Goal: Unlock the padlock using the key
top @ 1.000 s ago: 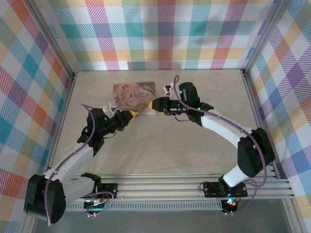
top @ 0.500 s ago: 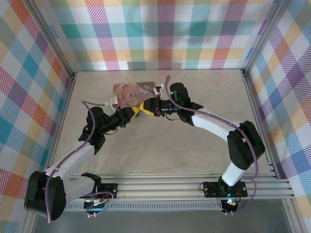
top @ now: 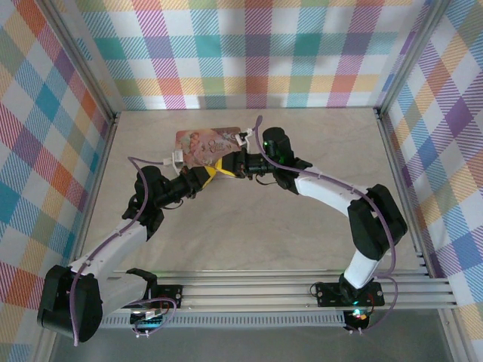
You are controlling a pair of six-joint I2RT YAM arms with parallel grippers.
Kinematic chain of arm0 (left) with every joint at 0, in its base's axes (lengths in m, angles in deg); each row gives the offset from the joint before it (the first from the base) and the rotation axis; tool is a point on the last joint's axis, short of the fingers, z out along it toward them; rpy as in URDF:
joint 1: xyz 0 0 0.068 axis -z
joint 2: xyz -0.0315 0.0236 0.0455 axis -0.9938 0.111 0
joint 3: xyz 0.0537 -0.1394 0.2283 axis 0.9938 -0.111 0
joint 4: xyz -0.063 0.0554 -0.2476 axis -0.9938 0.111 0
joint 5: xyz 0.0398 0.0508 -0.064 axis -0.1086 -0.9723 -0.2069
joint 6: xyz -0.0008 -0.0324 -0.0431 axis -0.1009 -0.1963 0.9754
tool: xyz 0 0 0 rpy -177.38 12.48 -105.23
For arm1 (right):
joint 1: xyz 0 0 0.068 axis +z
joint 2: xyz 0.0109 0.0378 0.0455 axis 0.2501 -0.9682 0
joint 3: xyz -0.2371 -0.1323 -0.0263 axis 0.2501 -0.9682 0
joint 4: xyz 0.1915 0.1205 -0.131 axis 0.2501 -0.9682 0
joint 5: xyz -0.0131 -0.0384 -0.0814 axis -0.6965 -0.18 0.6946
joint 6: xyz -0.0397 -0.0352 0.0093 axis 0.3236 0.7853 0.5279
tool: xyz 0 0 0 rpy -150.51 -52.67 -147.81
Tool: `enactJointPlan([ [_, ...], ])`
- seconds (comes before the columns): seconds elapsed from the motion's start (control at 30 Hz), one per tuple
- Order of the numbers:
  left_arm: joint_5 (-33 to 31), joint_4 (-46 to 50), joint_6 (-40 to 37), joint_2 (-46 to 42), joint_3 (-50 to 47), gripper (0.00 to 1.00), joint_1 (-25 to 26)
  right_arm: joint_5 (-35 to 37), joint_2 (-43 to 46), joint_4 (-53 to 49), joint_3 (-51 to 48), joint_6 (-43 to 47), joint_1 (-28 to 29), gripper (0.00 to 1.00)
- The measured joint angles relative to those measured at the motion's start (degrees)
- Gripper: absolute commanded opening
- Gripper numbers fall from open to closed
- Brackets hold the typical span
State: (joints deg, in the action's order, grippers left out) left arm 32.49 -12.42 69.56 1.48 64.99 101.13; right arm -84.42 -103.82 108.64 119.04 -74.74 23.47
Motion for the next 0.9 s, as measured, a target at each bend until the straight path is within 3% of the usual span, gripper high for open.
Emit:
enactJointPlan([
  [0.13, -0.1, 0.0, 0.0, 0.0, 0.0, 0.0, 0.0, -0.7, -0.6, 1.4, 0.0, -0.8, -0.1, 0.0],
  [0.4, -0.1, 1.6, -0.7, 0.0, 1.2, 0.0, 0.0, -1.6, -0.8, 2.8, 0.0, 0.4, -0.4, 0.0],
  [0.47, 0.0, 2.6, -1.4, 0.1, 1.7, 0.13, 0.0, -1.6, -0.7, 2.6, 0.0, 2.1, -0.4, 0.0],
  [0.57, 0.5, 6.9, -4.4, 0.1, 3.5, 0.45, 0.0, -1.7, -0.2, -0.2, 0.3, 6.6, -0.1, 0.0],
  [0.63, 0.9, 13.0, -8.8, 0.1, 6.5, 0.56, 0.0, -1.4, 0.5, -6.4, 2.2, 12.4, 0.3, 0.0],
  [0.9, 2.5, 34.2, -28.6, -0.4, 18.1, 0.57, -2.6, 7.0, 5.1, -36.8, 15.3, 43.3, 0.8, 0.0],
])
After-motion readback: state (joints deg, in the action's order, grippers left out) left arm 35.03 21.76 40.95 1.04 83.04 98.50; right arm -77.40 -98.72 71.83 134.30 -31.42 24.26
